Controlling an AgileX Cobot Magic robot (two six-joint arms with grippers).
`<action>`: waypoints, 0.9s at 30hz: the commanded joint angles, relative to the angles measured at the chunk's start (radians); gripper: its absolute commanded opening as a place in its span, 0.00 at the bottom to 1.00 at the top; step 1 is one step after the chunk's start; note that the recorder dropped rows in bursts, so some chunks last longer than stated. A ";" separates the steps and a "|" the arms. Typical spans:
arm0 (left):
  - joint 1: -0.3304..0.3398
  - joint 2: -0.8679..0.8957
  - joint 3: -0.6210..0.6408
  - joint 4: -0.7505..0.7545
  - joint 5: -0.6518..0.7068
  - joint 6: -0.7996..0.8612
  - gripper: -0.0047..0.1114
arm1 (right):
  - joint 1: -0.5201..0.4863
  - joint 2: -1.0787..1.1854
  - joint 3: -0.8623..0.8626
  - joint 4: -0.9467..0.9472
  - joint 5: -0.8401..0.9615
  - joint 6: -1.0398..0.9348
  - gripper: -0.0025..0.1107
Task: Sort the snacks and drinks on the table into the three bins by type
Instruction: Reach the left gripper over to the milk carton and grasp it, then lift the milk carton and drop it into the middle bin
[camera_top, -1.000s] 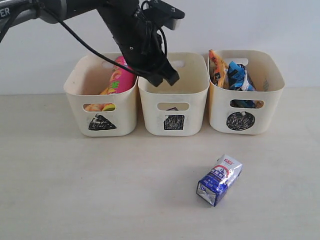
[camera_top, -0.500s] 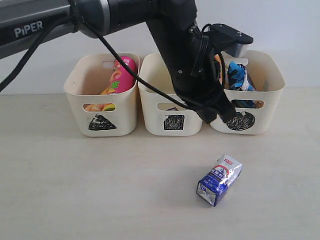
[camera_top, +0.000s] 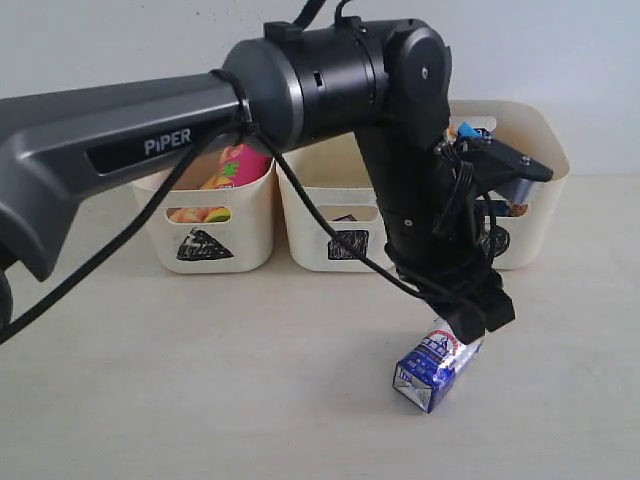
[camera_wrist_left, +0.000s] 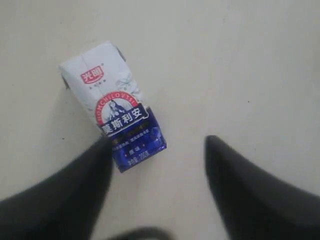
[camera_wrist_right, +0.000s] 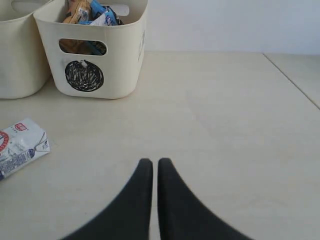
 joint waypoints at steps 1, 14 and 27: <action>-0.004 0.022 0.005 -0.014 0.003 0.007 0.93 | -0.001 -0.004 0.004 0.003 -0.012 -0.003 0.03; -0.004 0.166 0.005 0.099 -0.129 -0.160 0.92 | -0.001 -0.004 0.004 0.003 -0.012 -0.003 0.03; -0.004 0.154 -0.002 0.154 -0.201 -0.165 0.07 | -0.001 -0.004 0.004 0.003 -0.012 -0.003 0.03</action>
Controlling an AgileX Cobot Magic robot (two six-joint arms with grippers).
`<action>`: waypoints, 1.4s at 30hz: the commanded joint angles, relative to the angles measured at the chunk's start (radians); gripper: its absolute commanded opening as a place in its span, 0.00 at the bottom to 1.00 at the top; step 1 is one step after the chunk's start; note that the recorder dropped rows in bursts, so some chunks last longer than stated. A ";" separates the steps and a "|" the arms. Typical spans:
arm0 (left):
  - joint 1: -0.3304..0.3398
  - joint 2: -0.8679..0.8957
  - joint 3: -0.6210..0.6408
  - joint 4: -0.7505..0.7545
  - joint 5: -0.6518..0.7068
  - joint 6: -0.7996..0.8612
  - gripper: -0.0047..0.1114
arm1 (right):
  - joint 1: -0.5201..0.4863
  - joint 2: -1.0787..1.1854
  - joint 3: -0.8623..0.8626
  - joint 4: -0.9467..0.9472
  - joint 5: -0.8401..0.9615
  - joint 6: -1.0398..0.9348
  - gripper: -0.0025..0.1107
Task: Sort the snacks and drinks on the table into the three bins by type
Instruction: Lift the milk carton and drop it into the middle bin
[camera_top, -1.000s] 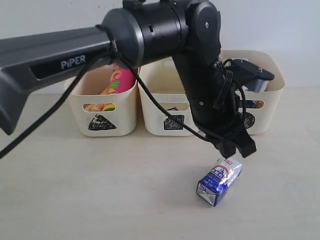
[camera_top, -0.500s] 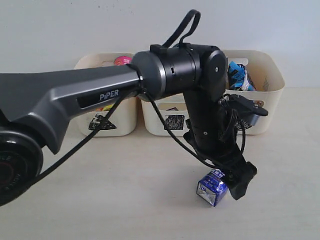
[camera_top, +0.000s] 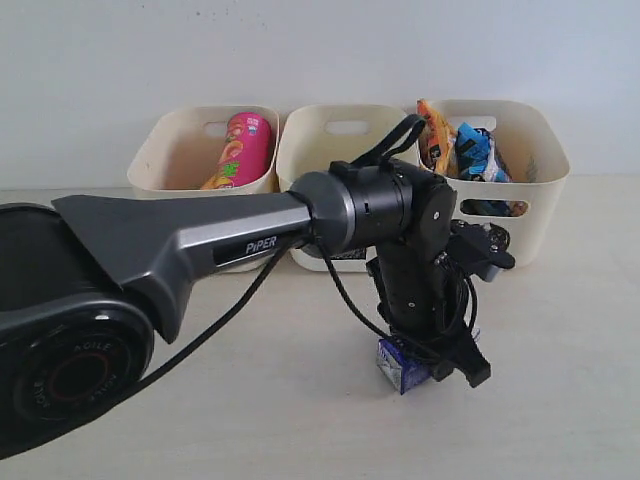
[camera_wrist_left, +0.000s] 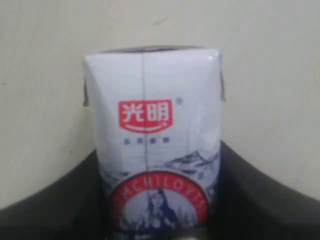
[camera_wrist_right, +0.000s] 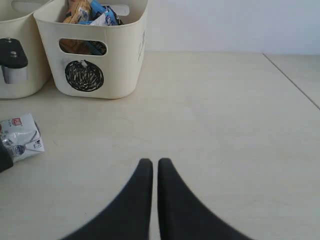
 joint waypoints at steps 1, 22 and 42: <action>-0.004 -0.090 -0.003 0.006 0.011 0.002 0.07 | -0.001 -0.004 0.004 0.003 -0.012 -0.003 0.03; 0.157 -0.263 -0.003 0.408 -0.350 -0.213 0.07 | -0.001 -0.004 0.004 0.003 -0.012 -0.003 0.03; 0.242 -0.180 -0.003 0.427 -0.659 -0.278 0.67 | -0.001 -0.004 0.004 0.003 -0.012 -0.003 0.03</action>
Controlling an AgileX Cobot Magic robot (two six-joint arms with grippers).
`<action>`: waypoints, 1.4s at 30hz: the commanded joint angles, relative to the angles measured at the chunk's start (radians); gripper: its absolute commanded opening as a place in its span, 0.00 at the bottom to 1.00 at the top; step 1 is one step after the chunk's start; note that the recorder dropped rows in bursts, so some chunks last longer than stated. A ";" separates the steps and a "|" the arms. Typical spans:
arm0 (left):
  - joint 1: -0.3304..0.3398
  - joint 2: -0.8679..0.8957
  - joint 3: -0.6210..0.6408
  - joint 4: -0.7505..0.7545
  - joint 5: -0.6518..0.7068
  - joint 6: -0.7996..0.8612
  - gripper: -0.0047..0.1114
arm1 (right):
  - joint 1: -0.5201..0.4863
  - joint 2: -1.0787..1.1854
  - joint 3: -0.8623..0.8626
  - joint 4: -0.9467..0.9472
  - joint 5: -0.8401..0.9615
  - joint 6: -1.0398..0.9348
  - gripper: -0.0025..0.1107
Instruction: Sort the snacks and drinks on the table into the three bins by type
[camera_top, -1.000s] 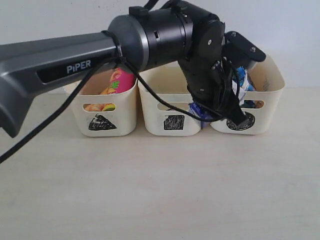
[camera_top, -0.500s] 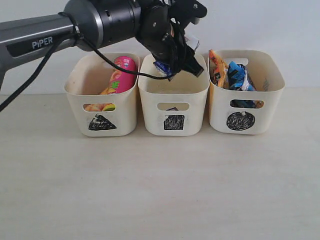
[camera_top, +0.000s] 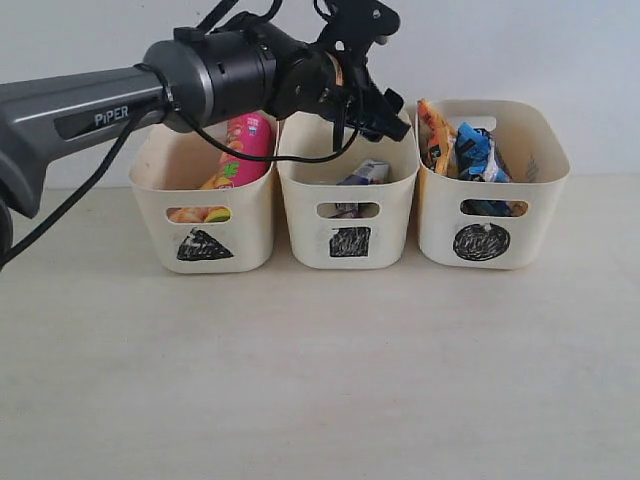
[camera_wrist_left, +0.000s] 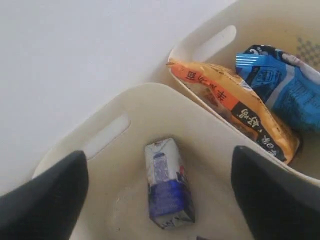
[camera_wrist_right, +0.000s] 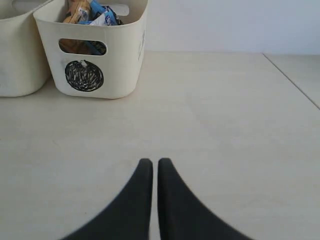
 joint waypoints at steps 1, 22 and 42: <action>0.000 -0.014 -0.003 0.000 0.033 -0.013 0.66 | -0.001 -0.004 0.004 0.003 -0.012 -0.003 0.03; -0.002 -0.228 0.046 -0.065 0.775 0.078 0.07 | -0.001 -0.004 0.004 0.003 -0.012 -0.003 0.03; -0.002 -0.720 0.805 -0.359 0.395 0.078 0.07 | -0.001 -0.004 0.004 0.003 -0.012 -0.003 0.03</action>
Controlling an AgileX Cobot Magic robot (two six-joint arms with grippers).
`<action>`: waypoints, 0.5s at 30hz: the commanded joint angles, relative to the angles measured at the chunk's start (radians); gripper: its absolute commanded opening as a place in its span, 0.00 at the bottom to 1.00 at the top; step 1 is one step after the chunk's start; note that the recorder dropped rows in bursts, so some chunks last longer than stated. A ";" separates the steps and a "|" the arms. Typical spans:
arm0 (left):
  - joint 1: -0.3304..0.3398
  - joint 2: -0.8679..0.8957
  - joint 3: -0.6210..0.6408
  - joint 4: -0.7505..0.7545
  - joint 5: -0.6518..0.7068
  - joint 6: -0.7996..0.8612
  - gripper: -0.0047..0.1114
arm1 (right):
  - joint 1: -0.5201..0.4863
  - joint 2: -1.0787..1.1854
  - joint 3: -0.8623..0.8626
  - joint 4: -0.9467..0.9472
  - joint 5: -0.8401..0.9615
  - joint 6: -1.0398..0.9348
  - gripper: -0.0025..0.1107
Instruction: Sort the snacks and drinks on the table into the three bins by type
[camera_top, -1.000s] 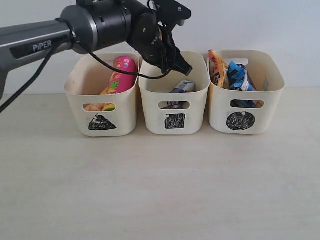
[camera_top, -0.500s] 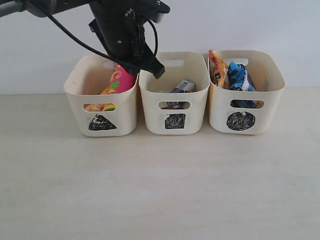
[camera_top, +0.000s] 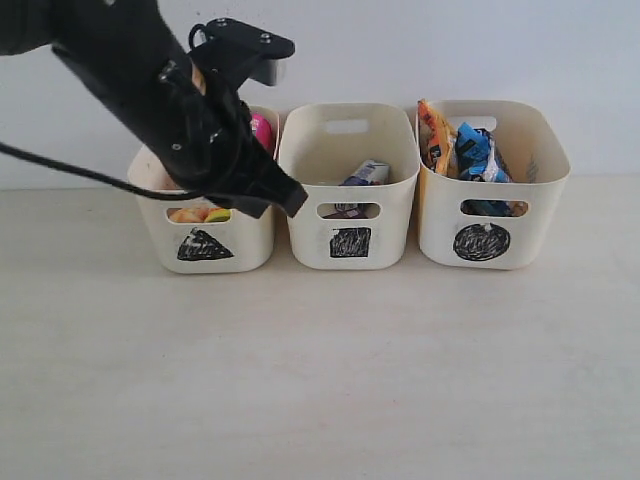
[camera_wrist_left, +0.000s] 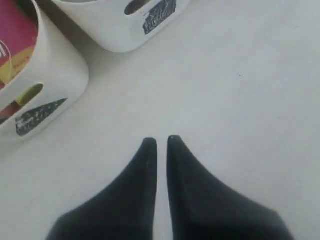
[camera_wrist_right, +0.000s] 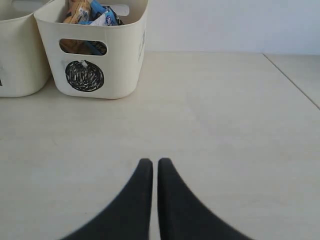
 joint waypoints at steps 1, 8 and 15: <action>0.000 -0.111 0.139 -0.045 -0.078 0.006 0.07 | -0.001 -0.004 0.004 0.003 -0.012 -0.003 0.03; 0.000 -0.240 0.250 -0.059 0.036 0.004 0.07 | -0.001 -0.004 0.004 0.003 -0.012 -0.003 0.03; 0.000 -0.279 0.264 -0.112 0.141 -0.017 0.07 | -0.001 -0.004 0.004 0.003 -0.012 -0.003 0.03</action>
